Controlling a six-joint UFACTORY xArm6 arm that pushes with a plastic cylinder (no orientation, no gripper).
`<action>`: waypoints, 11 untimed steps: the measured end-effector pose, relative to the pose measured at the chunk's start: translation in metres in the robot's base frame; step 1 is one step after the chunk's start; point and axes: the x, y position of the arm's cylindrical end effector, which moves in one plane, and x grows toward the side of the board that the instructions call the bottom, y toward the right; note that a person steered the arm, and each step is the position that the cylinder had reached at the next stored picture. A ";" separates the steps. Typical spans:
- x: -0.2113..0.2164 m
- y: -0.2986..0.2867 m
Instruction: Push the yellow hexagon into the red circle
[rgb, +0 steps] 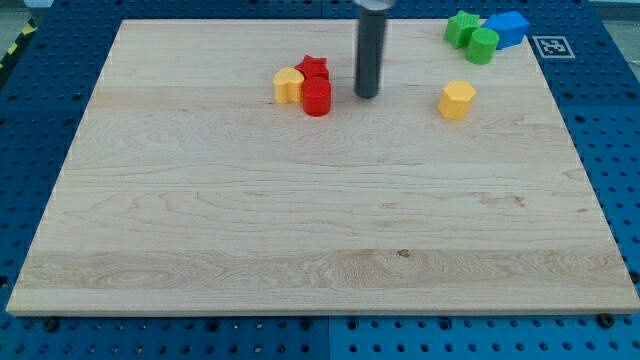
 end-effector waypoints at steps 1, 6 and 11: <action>-0.013 0.056; 0.031 0.125; 0.009 -0.033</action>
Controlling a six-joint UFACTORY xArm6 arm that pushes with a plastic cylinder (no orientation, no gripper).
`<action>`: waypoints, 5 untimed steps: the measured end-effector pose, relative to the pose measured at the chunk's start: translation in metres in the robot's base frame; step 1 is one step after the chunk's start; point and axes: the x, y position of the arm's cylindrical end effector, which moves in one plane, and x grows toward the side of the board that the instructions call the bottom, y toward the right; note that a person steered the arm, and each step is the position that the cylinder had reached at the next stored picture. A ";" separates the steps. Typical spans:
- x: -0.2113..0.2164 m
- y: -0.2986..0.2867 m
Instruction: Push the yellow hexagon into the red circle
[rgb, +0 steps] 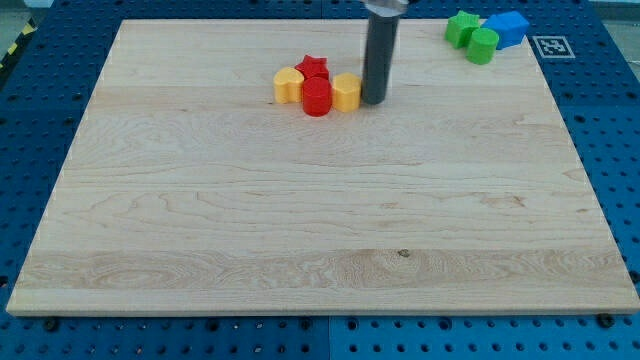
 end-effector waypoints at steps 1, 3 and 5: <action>-0.003 -0.037; 0.012 0.016; -0.036 0.013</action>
